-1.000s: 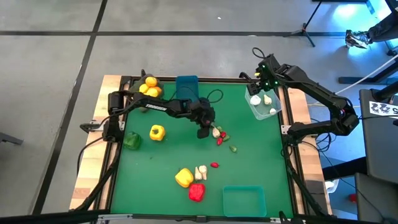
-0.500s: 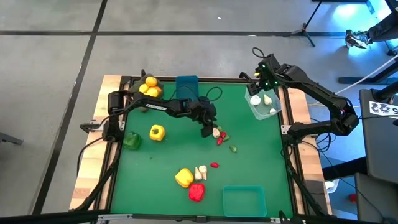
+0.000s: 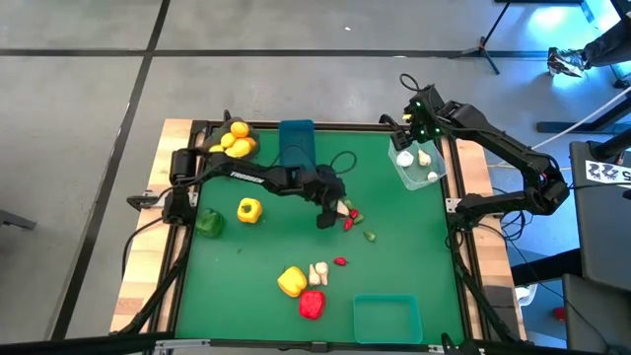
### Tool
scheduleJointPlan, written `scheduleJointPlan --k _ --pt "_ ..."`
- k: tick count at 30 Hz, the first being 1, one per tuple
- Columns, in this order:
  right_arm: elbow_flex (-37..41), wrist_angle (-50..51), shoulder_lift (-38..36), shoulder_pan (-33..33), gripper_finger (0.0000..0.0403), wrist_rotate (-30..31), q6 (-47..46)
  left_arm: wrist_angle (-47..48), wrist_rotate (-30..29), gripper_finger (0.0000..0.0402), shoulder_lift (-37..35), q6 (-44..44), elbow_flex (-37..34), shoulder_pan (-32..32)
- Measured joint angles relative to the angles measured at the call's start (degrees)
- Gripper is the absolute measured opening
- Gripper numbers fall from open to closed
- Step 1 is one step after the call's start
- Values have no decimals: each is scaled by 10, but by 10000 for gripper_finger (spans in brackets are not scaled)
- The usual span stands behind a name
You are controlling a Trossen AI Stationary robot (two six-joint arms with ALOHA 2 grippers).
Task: Sort produce into baskets
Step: Put the white garlic into white transparent bin
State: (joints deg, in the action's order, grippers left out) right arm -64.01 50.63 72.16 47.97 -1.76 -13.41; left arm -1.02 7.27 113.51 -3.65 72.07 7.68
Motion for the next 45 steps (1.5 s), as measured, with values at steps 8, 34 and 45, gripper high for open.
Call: scheduleJointPlan --k 8,34,45 --pt "0 0 0 0 266 0 0 0 -13 345 4 -49 0 -2" --pt "0 1 0 0 266 -4 0 -11 13 340 79 -31 -1 -11" --pt "0 1 0 0 266 -4 0 2 4 226 78 -4 0 -10"
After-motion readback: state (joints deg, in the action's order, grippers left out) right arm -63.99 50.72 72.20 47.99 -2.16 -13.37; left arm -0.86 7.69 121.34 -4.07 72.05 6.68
